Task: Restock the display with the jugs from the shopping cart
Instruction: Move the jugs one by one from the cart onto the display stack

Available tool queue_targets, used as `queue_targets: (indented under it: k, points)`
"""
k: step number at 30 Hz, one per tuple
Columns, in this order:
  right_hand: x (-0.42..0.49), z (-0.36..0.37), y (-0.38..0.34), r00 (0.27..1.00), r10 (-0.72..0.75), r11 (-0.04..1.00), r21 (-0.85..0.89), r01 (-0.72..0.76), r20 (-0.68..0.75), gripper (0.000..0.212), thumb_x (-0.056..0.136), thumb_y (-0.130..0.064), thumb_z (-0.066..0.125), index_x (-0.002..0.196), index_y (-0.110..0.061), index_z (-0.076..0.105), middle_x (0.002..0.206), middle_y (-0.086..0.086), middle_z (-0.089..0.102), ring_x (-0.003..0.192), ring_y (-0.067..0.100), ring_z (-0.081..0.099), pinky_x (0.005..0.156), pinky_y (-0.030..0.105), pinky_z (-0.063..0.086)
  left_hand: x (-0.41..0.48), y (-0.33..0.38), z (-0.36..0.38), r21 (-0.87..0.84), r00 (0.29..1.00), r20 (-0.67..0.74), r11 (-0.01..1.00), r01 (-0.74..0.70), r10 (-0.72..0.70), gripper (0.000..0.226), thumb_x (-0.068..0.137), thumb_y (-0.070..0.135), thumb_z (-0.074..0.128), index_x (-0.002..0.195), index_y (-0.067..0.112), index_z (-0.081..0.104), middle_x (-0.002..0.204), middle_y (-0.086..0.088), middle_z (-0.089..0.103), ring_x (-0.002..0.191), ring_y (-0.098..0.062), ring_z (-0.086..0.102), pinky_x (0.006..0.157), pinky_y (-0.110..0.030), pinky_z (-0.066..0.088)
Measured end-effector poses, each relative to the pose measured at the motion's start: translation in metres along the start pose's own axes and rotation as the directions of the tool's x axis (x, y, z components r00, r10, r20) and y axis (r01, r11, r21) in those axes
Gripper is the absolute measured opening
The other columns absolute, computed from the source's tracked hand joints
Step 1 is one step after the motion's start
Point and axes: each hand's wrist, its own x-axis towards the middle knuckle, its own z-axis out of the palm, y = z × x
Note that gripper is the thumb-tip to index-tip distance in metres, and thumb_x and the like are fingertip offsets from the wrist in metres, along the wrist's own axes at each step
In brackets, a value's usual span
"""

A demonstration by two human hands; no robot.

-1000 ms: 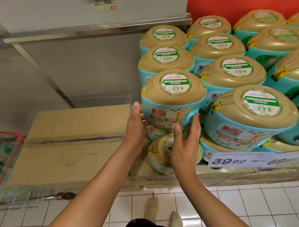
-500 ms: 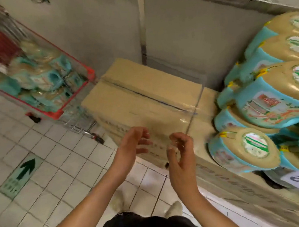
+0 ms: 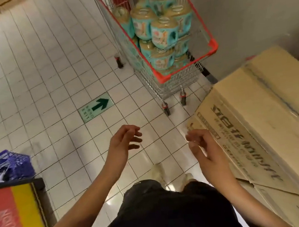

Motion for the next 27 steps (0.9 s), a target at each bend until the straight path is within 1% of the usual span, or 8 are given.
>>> queue_targets:
  k: [3, 6, 11, 15, 17, 20, 24, 27]
  points:
    - [0.032, 0.017, -0.003, 0.998, 0.026, 0.999, -0.035, -0.025, 0.05, 0.025, 0.101, -0.043, 0.056, 0.124, -0.041, 0.062, 0.124, -0.011, 0.07, 0.118, 0.014, 0.067, 0.096, 0.015, 0.05, 0.031, 0.009, -0.031, -0.006, 0.999, -0.05, 1.0, -0.001, 0.001, 0.023, 0.11, 0.022, 0.046, 0.111, 0.014, 0.067, 0.104, -0.009, 0.074, 0.096, -0.029, 0.073, 0.083, -0.042, 0.059]
    - [0.066, 0.023, 0.0, 0.992, 0.079, 0.996, -0.052, -0.074, 0.098, 0.027, 0.099, -0.046, 0.057, 0.125, -0.039, 0.063, 0.122, -0.01, 0.069, 0.117, 0.015, 0.067, 0.098, 0.028, 0.054, 0.068, 0.029, -0.046, -0.045, 0.996, -0.079, 0.998, -0.032, 0.028, 0.026, 0.101, 0.032, 0.05, 0.111, 0.015, 0.067, 0.105, -0.009, 0.073, 0.098, -0.03, 0.072, 0.083, -0.039, 0.06]
    - [0.157, 0.037, 0.005, 0.974, 0.171, 0.984, -0.063, -0.164, 0.15, 0.02, 0.102, -0.038, 0.064, 0.122, -0.044, 0.063, 0.12, -0.014, 0.071, 0.113, 0.006, 0.068, 0.102, 0.043, 0.056, 0.144, 0.067, -0.065, -0.101, 0.988, -0.136, 0.991, -0.092, 0.078, 0.024, 0.098, 0.029, 0.051, 0.111, 0.018, 0.068, 0.104, -0.004, 0.075, 0.098, -0.028, 0.072, 0.081, -0.035, 0.062]
    - [0.26, 0.063, -0.015, 0.973, 0.126, 0.992, -0.039, -0.121, 0.193, 0.034, 0.092, -0.064, 0.06, 0.121, -0.047, 0.062, 0.12, -0.014, 0.071, 0.111, 0.006, 0.069, 0.098, 0.039, 0.056, 0.209, 0.089, -0.085, -0.085, 0.983, -0.178, 0.995, -0.056, 0.04, 0.024, 0.096, 0.028, 0.052, 0.11, 0.016, 0.069, 0.103, -0.005, 0.074, 0.097, -0.027, 0.072, 0.083, -0.039, 0.06]
    - [0.316, 0.078, -0.031, 0.97, 0.116, 0.992, 0.018, -0.123, 0.212, 0.037, 0.091, -0.062, 0.061, 0.122, -0.041, 0.063, 0.117, -0.008, 0.072, 0.11, 0.012, 0.069, 0.1, 0.042, 0.055, 0.238, 0.102, -0.098, -0.066, 0.981, -0.194, 0.998, -0.02, 0.007, 0.026, 0.097, 0.031, 0.052, 0.111, 0.017, 0.069, 0.105, -0.005, 0.073, 0.098, -0.027, 0.072, 0.086, -0.042, 0.061]
    - [0.396, 0.102, -0.058, 0.965, 0.084, 0.994, 0.041, -0.097, 0.247, 0.027, 0.093, -0.056, 0.061, 0.117, -0.043, 0.064, 0.113, -0.006, 0.072, 0.109, 0.017, 0.07, 0.102, 0.047, 0.056, 0.278, 0.122, -0.12, -0.043, 0.974, -0.226, 0.999, 0.012, -0.021, 0.024, 0.1, 0.031, 0.053, 0.112, 0.017, 0.069, 0.106, -0.004, 0.073, 0.099, -0.026, 0.072, 0.086, -0.041, 0.061]
    - [0.488, 0.133, -0.087, 0.95, 0.033, 0.999, 0.021, -0.042, 0.312, 0.018, 0.101, -0.042, 0.062, 0.118, -0.04, 0.063, 0.114, -0.01, 0.072, 0.108, 0.013, 0.07, 0.097, 0.046, 0.058, 0.332, 0.145, -0.153, -0.008, 0.96, -0.278, 0.999, 0.034, -0.034, 0.022, 0.102, 0.025, 0.054, 0.114, 0.012, 0.067, 0.108, -0.006, 0.073, 0.098, -0.027, 0.072, 0.084, -0.039, 0.062]
    - [0.546, 0.157, -0.104, 0.946, 0.019, 0.999, 0.033, -0.031, 0.323, 0.02, 0.099, -0.045, 0.061, 0.117, -0.039, 0.064, 0.113, -0.011, 0.071, 0.108, 0.014, 0.07, 0.098, 0.042, 0.058, 0.374, 0.161, -0.18, -0.004, 0.958, -0.281, 0.999, 0.049, -0.048, 0.021, 0.103, 0.024, 0.056, 0.113, 0.01, 0.067, 0.107, -0.007, 0.073, 0.097, -0.026, 0.072, 0.084, -0.038, 0.061]
